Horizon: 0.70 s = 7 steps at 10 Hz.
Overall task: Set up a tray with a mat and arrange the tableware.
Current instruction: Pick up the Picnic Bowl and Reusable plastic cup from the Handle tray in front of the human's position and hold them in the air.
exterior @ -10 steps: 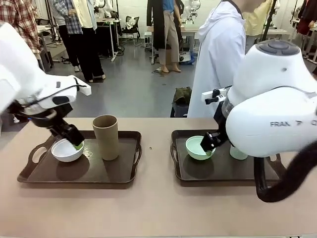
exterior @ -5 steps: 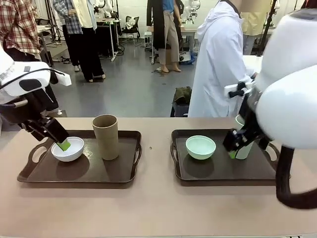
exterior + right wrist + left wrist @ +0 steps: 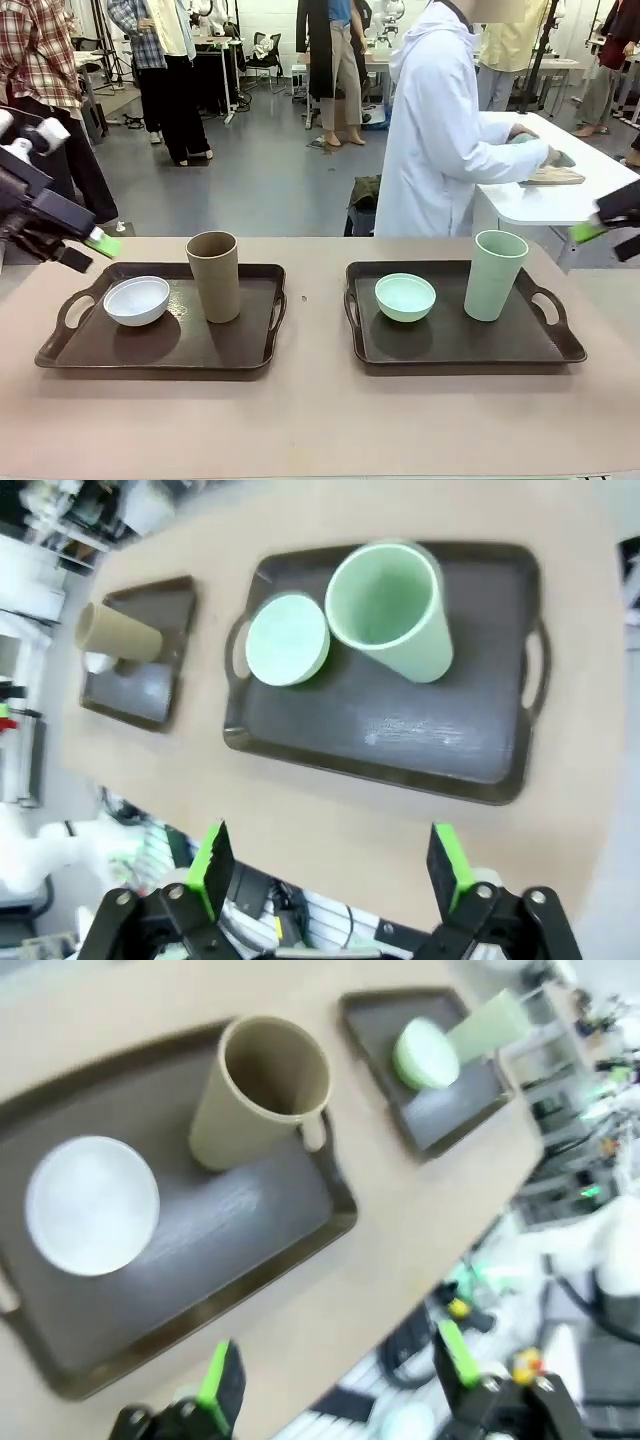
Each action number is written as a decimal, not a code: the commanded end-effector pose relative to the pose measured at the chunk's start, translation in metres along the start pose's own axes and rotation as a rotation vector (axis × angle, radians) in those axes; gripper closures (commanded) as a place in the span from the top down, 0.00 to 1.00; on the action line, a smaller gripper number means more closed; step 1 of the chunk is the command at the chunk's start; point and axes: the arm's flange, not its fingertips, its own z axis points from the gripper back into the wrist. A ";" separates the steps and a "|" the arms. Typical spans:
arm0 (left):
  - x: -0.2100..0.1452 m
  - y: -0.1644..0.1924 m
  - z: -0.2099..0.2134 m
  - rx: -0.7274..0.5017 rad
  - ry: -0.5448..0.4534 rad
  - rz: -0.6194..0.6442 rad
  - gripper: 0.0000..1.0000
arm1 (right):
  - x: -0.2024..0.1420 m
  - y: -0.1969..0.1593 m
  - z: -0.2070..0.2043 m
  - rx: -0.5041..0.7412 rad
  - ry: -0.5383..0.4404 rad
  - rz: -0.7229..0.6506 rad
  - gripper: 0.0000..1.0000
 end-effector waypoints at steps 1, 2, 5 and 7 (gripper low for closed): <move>-0.018 0.024 0.028 -0.112 -0.107 0.061 1.00 | -0.105 -0.056 -0.047 0.172 -0.044 -0.045 1.00; -0.025 0.045 0.045 -0.143 -0.159 0.111 1.00 | -0.110 -0.078 -0.044 0.207 -0.055 -0.100 1.00; -0.033 0.096 0.073 -0.136 -0.177 0.272 1.00 | -0.123 -0.110 -0.050 0.273 -0.007 -0.164 1.00; -0.032 0.102 0.072 -0.148 -0.180 0.313 1.00 | -0.120 -0.110 -0.055 0.295 -0.007 -0.172 1.00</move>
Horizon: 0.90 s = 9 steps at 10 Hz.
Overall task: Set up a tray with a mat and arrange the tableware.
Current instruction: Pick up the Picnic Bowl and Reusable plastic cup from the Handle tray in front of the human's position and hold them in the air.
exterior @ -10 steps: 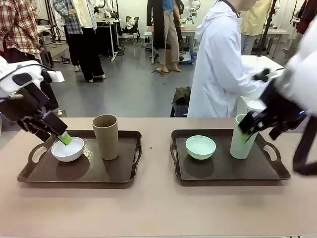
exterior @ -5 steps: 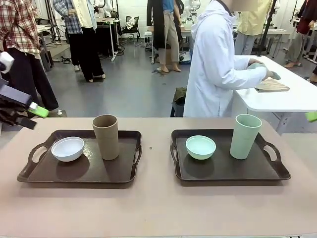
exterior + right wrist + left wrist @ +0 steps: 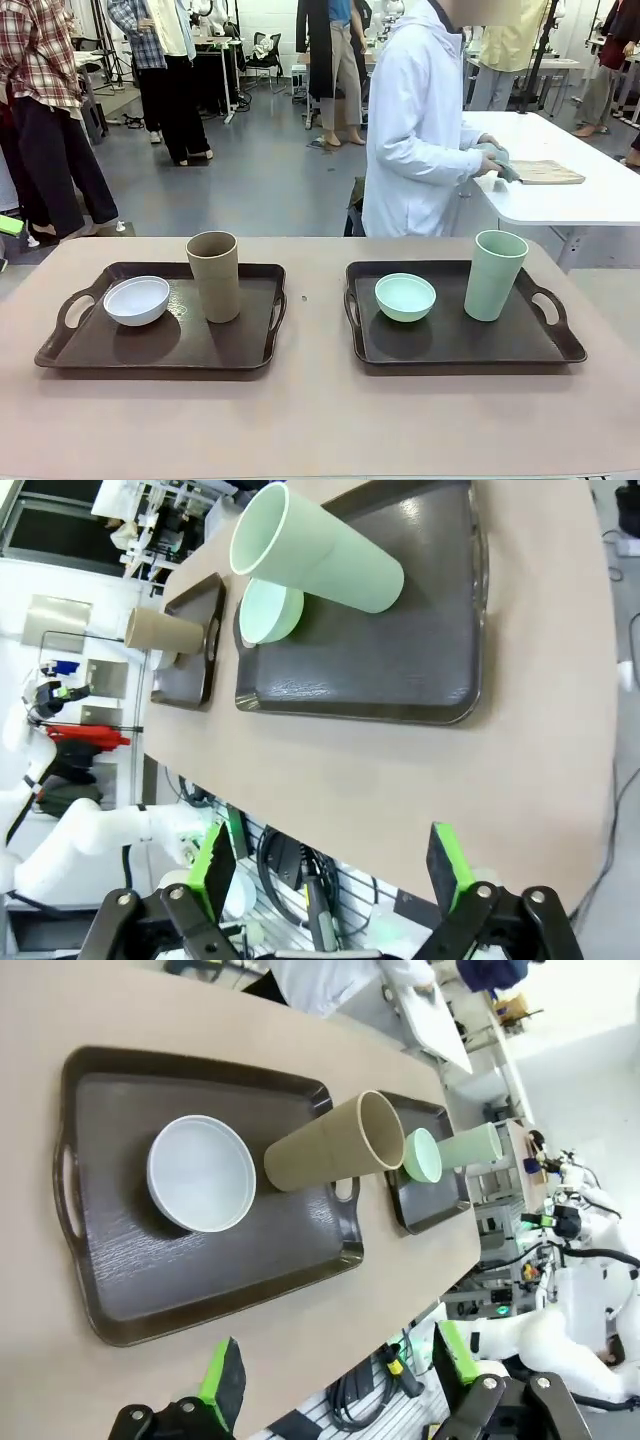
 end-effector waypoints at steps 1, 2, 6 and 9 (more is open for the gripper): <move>0.007 -0.010 -0.009 -0.024 0.008 -0.010 1.00 | -0.045 0.022 -0.062 0.027 -0.014 0.021 1.00; 0.000 0.000 0.000 0.000 0.000 0.000 1.00 | 0.000 0.000 0.000 0.000 0.000 0.000 1.00; 0.000 0.000 0.000 0.000 0.000 0.000 1.00 | 0.000 0.000 0.000 0.000 0.000 0.000 1.00; 0.000 0.000 0.000 0.000 0.000 0.000 1.00 | 0.000 0.000 0.000 0.000 0.000 0.000 1.00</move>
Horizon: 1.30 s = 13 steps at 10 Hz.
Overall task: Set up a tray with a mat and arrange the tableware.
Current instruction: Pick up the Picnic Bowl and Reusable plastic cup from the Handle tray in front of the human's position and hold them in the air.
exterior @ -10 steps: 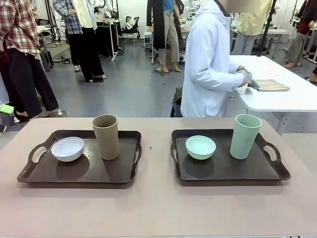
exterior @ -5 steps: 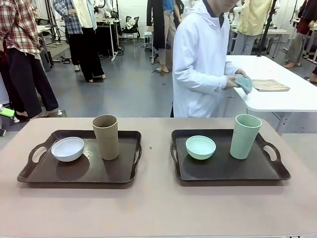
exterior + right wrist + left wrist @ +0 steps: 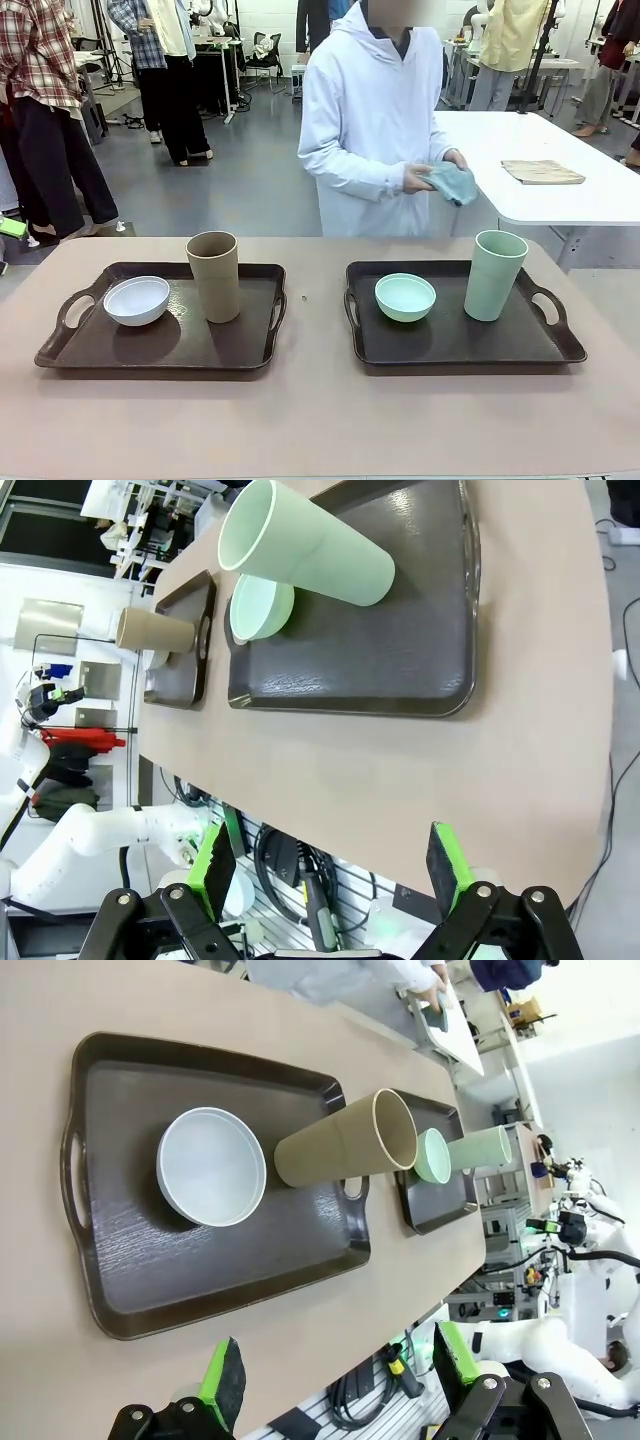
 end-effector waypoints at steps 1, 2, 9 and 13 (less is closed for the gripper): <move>-0.001 0.001 0.002 -0.023 -0.008 -0.021 1.00 | 0.002 -0.002 0.000 0.025 -0.010 0.018 1.00; -0.001 0.001 0.002 -0.023 -0.008 -0.021 1.00 | 0.002 -0.002 0.000 0.025 -0.010 0.018 1.00; -0.001 0.001 0.002 -0.023 -0.008 -0.021 1.00 | 0.002 -0.002 0.000 0.025 -0.010 0.018 1.00; -0.001 0.001 0.002 -0.023 -0.008 -0.021 1.00 | 0.002 -0.002 0.000 0.025 -0.010 0.018 1.00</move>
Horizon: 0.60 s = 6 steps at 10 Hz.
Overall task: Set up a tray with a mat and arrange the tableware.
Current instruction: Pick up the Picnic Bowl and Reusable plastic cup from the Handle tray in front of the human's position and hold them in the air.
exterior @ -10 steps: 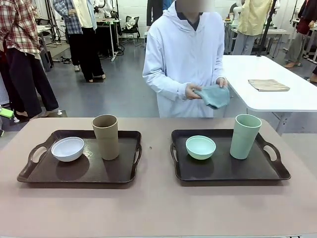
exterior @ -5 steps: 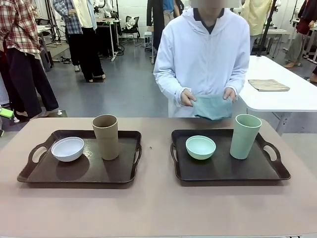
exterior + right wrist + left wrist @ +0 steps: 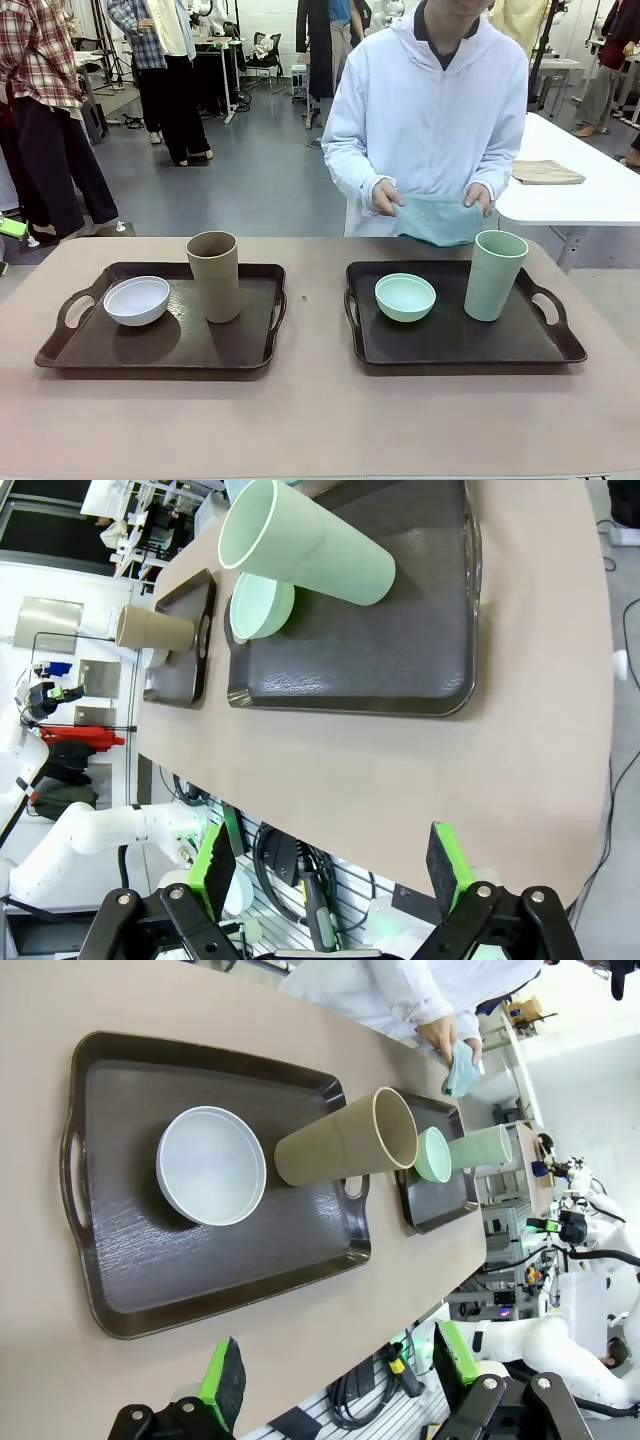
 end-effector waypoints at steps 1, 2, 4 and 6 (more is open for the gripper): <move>0.000 0.001 0.002 -0.024 -0.010 -0.020 1.00 | 0.002 -0.002 0.000 0.026 -0.012 0.013 1.00; 0.000 0.001 0.002 -0.024 -0.010 -0.020 1.00 | 0.002 -0.002 0.000 0.026 -0.012 0.013 1.00; 0.000 0.001 0.002 -0.024 -0.010 -0.020 1.00 | 0.002 -0.002 0.000 0.026 -0.012 0.013 1.00; 0.000 0.001 0.002 -0.024 -0.010 -0.020 1.00 | 0.002 -0.002 0.000 0.026 -0.012 0.013 1.00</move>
